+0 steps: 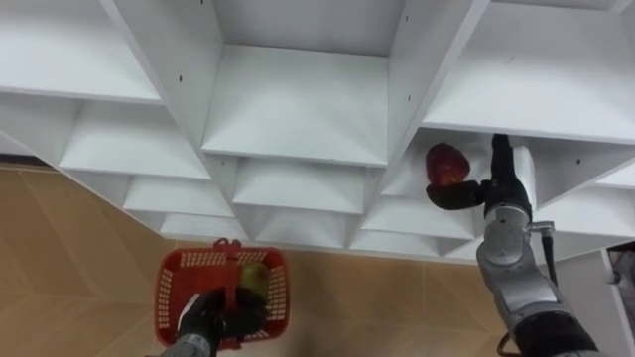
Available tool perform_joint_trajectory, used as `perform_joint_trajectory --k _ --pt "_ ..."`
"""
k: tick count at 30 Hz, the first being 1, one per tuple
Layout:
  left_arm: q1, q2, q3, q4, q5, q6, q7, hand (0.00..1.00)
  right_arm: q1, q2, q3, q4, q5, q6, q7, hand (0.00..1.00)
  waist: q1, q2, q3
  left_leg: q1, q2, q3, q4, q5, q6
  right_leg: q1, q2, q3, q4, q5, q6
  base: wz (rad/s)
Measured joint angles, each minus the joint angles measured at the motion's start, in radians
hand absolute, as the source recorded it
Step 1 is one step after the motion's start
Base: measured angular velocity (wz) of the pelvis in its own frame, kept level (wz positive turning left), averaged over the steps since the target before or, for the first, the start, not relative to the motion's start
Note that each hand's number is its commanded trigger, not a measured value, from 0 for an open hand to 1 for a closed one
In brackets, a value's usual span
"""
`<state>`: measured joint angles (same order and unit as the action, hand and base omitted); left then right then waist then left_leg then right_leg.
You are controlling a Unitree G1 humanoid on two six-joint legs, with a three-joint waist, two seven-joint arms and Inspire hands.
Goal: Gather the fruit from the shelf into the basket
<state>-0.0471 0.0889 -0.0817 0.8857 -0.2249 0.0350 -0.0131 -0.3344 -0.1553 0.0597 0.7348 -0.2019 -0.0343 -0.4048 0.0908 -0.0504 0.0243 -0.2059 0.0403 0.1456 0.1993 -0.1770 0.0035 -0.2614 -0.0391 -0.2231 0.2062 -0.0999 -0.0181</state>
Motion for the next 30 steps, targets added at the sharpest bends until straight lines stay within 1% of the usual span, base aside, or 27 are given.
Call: perform_joint_trajectory --k 3,5,8,12,17,22,24,30 --pt "-0.003 0.0 0.0 0.0 0.0 0.0 0.0 1.0 0.0 0.0 0.0 0.002 0.0 0.0 0.0 0.0 0.001 -0.002 0.0013 0.0 -0.001 -0.001 0.0 0.001 0.001 0.0 -0.002 -0.001 0.001 0.0 0.0 0.0" --pt "-0.004 0.0 -0.001 0.0 -0.002 -0.001 -0.005 1.0 -0.001 -0.001 0.0 0.012 0.0 0.0 0.0 0.0 0.002 -0.006 0.0038 -0.001 -0.001 -0.007 0.001 0.001 0.001 0.0 -0.005 -0.002 0.001 0.0 0.0 0.0" --pt "-0.006 0.0 -0.002 0.006 -0.002 -0.001 -0.02 1.0 -0.003 -0.003 0.008 0.031 0.0 -0.001 -0.001 0.0 0.002 -0.007 0.0045 -0.006 -0.001 -0.01 0.006 0.001 0.001 0.0 -0.005 -0.006 0.001 0.0 0.0 0.05" --pt "-0.011 0.001 -0.022 0.02 -0.006 -0.001 -0.02 1.0 -0.027 -0.006 0.038 0.096 0.0 0.0 0.002 0.0 0.005 -0.007 0.0046 -0.008 -0.001 -0.013 0.007 0.001 0.001 -0.002 -0.006 -0.008 0.001 0.0 0.0 0.01" --pt "-0.027 0.0 -0.042 0.04 -0.007 -0.001 -0.019 1.0 -0.043 -0.015 0.039 0.126 0.0 0.0 0.011 0.0 0.028 -0.007 0.0048 -0.009 -0.001 -0.013 0.007 0.001 0.001 -0.003 -0.008 -0.006 0.001 0.0 0.0 0.0" --pt "-0.028 0.001 -0.042 0.042 -0.008 -0.001 -0.018 1.0 -0.063 -0.015 0.041 0.153 0.0 0.0 0.016 0.0 0.028 -0.007 0.0052 -0.009 -0.002 -0.013 0.007 0.001 0.001 -0.003 -0.008 -0.006 0.001 0.0 0.0 0.0" --pt "-0.028 0.001 -0.046 0.041 -0.011 -0.001 -0.018 1.0 -0.075 -0.016 0.043 0.169 0.0 0.001 0.018 0.0 0.028 -0.005 0.0075 -0.01 -0.001 -0.012 0.007 0.001 0.001 -0.003 -0.008 -0.007 0.001 0.0 0.0 0.0" --pt "-0.03 0.002 -0.08 0.043 -0.018 -0.001 -0.021 1.0 -0.093 -0.019 0.073 0.195 0.0 0.0 0.029 0.0 0.029 -0.003 0.0092 -0.016 -0.002 -0.011 0.008 0.001 0.001 -0.007 -0.008 -0.008 0.001 0.0 0.0 0.0"
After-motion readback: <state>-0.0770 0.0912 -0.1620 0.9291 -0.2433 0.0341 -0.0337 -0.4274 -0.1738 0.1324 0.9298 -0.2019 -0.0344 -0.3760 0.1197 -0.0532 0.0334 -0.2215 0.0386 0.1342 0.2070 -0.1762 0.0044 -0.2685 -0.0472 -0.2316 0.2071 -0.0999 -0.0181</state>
